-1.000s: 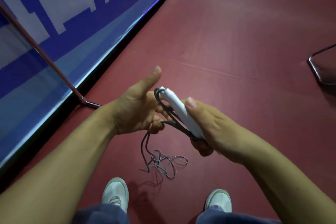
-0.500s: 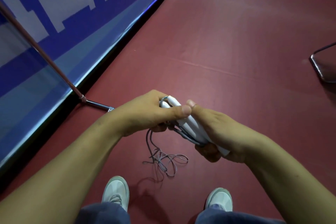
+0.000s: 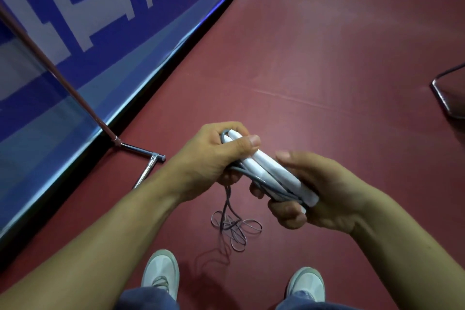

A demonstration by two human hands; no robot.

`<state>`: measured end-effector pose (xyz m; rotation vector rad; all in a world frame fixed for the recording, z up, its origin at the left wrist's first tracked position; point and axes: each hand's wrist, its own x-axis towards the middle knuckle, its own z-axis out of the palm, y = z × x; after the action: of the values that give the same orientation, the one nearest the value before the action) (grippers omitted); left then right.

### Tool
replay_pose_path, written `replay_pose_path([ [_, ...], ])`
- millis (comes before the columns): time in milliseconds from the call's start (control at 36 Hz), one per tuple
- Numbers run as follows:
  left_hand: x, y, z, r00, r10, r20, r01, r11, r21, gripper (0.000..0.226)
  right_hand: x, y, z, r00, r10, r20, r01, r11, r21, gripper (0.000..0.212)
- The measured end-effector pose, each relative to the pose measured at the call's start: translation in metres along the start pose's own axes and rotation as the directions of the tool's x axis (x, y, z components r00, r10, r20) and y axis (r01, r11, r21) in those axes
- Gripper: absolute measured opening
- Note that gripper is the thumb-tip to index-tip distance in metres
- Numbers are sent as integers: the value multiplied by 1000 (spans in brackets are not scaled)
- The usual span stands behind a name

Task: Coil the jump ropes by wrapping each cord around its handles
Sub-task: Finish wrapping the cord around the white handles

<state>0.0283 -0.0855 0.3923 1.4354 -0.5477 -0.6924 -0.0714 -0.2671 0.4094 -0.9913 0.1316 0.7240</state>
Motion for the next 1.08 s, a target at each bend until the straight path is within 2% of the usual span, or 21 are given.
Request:
replay_pose_path([
  [111,1,0,-2,999,-1,-38,0,1000,-9,25,-8,5,2,986,-145,-86,125,969,-213,45],
  [278,1,1,-9,994,-25,-103,27,999,17,29,-9,6,4,969,-192,-155,90,858,-505,28],
  [361,0,0,-14,991,-43,-128,46,999,17,29,-7,9,7,970,-185,-158,89,873,-480,10],
  [500,0,-1,-18,987,-53,-154,55,998,11,26,-4,8,12,967,-189,-171,89,881,-465,10],
  [611,1,1,-17,987,-67,-145,70,997,19,24,1,9,13,968,-124,-217,13,893,-450,45],
  [639,0,1,-16,988,-69,-139,72,997,21,24,2,11,14,968,-111,-227,-1,896,-443,48],
  [722,0,1,-15,988,-77,-136,81,996,24,24,3,12,17,957,-119,-265,-25,875,-483,31],
  [861,-1,1,-12,984,-83,-156,89,995,35,23,0,10,20,942,-176,-284,1,851,-526,23],
  [944,-1,0,-13,990,-80,-118,76,996,-40,26,3,11,23,912,-231,-339,23,853,-521,23],
  [1000,-2,0,-17,994,-97,-53,91,991,-97,34,5,10,21,875,-281,-394,77,885,-460,25],
  [1056,-4,-2,-20,992,-124,17,125,989,-81,49,5,4,18,834,-325,-445,146,909,-390,26],
  [1083,-5,-4,-20,991,-128,49,130,991,-45,45,4,2,16,823,-338,-457,171,914,-367,27],
])
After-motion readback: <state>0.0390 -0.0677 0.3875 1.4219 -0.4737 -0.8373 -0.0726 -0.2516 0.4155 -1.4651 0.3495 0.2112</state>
